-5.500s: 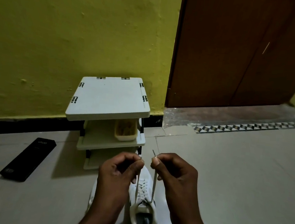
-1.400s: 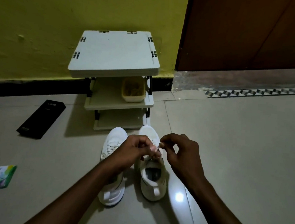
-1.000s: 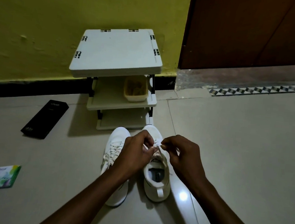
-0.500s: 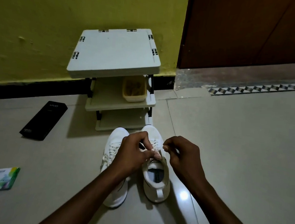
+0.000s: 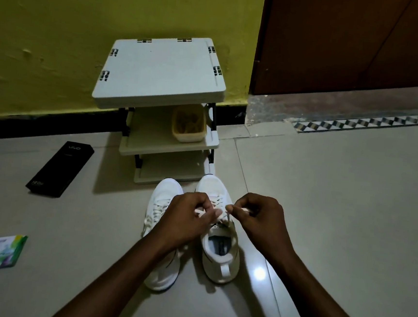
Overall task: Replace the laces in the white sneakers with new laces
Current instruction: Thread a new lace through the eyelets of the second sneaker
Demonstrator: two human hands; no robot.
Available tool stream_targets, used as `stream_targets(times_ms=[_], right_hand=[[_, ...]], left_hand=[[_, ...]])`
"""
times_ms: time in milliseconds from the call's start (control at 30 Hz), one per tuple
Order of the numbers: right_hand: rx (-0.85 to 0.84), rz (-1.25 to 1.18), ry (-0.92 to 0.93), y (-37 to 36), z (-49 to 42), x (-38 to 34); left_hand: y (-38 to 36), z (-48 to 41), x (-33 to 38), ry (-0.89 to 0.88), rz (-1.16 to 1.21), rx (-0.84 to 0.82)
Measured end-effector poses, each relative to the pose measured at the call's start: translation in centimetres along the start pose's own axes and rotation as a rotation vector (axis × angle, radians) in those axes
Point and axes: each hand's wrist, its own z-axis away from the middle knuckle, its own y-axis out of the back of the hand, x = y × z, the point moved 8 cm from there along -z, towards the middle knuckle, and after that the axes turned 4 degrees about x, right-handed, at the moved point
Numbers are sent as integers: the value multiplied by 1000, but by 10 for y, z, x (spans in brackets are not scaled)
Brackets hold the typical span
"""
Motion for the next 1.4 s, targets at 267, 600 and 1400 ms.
stream_targets(times_ms=[267,600,1400], right_hand=[[65,102,-22,6,-1,5],[93,119,-242,33,10,57],[-284,91,-143,23,17,51]], left_hand=[[16,0,-18,187,99,154],[7,21,-16,-111,-490,205],[20,17,-13,141,47,100]])
